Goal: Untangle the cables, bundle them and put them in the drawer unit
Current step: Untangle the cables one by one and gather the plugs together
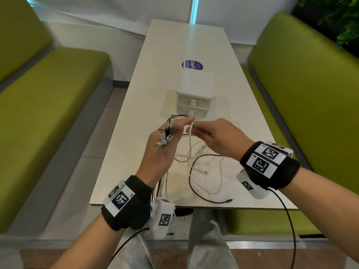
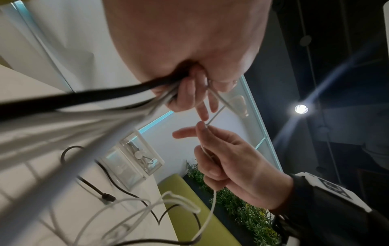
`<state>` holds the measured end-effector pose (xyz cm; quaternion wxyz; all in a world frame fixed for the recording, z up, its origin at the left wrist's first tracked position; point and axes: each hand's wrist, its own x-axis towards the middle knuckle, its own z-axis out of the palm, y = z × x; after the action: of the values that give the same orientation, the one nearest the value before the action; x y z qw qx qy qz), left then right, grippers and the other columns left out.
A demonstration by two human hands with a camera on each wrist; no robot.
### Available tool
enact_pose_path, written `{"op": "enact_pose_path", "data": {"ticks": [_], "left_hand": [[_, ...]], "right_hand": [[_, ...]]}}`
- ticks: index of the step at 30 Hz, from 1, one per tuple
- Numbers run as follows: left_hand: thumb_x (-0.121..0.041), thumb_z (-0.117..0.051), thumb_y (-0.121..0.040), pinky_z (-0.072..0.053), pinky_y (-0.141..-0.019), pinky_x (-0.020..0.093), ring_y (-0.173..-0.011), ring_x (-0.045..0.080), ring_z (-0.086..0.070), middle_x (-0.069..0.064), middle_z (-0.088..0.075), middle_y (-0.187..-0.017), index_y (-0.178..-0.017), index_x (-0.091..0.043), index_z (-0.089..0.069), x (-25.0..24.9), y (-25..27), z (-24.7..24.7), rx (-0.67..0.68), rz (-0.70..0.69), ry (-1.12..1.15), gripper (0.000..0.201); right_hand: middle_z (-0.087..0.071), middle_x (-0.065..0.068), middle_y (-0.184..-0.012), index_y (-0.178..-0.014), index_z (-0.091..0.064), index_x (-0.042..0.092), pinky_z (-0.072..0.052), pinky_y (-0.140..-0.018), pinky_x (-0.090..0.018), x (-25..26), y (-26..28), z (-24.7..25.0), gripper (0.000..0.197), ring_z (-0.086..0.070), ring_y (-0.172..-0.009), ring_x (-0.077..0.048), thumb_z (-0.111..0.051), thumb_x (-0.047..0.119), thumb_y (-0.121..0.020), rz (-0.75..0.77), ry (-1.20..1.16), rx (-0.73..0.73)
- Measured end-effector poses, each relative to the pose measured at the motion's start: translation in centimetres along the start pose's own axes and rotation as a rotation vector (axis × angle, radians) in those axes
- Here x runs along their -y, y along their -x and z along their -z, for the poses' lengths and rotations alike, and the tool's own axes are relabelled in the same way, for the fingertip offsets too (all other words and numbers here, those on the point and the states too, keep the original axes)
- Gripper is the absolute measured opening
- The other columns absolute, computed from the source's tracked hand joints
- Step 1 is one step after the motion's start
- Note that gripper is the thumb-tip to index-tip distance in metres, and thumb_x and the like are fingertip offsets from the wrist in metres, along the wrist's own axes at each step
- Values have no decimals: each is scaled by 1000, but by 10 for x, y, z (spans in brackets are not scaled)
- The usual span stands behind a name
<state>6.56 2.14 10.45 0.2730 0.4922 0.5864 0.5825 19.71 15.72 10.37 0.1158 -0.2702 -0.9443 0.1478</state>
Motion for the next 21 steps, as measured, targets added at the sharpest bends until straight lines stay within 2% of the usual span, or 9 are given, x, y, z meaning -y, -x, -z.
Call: {"op": "enact_pose_path", "data": {"ticks": [2, 4, 5, 7, 9, 12, 15, 18, 21], "left_hand": [[-22, -36, -104, -36, -62, 1, -67, 2, -54, -7, -49, -87, -124, -14, -65, -1, 1, 0, 27, -29, 16, 37], [-22, -38, -102, -37, -62, 2, -65, -13, -53, -11, -52, -66, -119, -8, -67, 0, 0, -1, 63, -48, 63, 36], [-20, -40, -101, -37, -63, 2, -66, -14, -53, -17, -56, -72, -117, -4, -67, 2, -1, -3, 75, -53, 82, 35], [-13, -42, -99, -38, -63, 2, -64, -12, -53, -12, -54, -78, -112, 6, -64, 3, -2, -6, 99, -43, 131, 32], [-4, -41, -98, -38, -62, 4, -60, -7, -51, -7, -54, -72, -95, 16, -58, 3, -3, -8, 114, -39, 182, 26], [6, -37, -99, -34, -53, 7, -49, -4, -44, -14, -55, -62, -80, -3, -53, 3, -1, -2, 54, -25, 195, 27], [-12, -38, -104, -27, -44, 14, -45, 0, -33, -10, -47, -51, -79, -11, -52, 4, 0, 12, -62, 2, 249, 29], [-33, -41, -95, -24, -43, 17, -44, 1, -32, -9, -45, -47, -77, -11, -54, 1, 2, 22, -135, 14, 278, 32], [-34, -40, -96, -26, -44, 16, -45, 3, -33, -9, -43, -50, -78, -11, -59, 2, 3, 25, -122, -4, 253, 35]], "right_hand": [[-60, -2, -66, -100, -66, 24, -39, -57, -33, -1, -1, 0, 37, -49, -57, -14, -39, 48, -98, -15, 7, 36], [-63, -1, -69, -110, -66, 34, -41, -57, -31, -2, -1, -1, 29, -52, -58, -13, -42, 47, -99, -12, -65, 58], [-65, -1, -72, -113, -65, 37, -46, -59, -34, -2, 0, -2, 28, -55, -61, -15, -43, 47, -98, -5, -107, 68], [-68, 1, -76, -110, -65, 35, -51, -64, -37, -2, 0, -5, 27, -57, -65, -16, -44, 47, -97, 13, -139, 112], [-63, 1, -67, -98, -68, 29, -44, -58, -32, -4, 0, -8, 32, -50, -57, -11, -44, 51, -96, 16, -140, 149], [-58, -2, -62, -80, -66, 23, -40, -56, -32, -12, 1, -6, 46, -48, -56, -13, -46, 64, -87, -48, -98, 169], [-59, 4, -62, -78, -66, 20, -38, -56, -28, -30, 5, -2, 38, -54, -61, -12, -49, 50, -95, -115, -36, 216], [-63, 4, -75, -80, -68, 23, -40, -61, -25, -43, 7, 2, 36, -60, -73, -14, -46, 44, -99, -231, 23, 244], [-60, 0, -84, -82, -71, 21, -40, -67, -28, -47, 4, 4, 40, -58, -76, -16, -44, 46, -99, -320, 99, 232]]}}
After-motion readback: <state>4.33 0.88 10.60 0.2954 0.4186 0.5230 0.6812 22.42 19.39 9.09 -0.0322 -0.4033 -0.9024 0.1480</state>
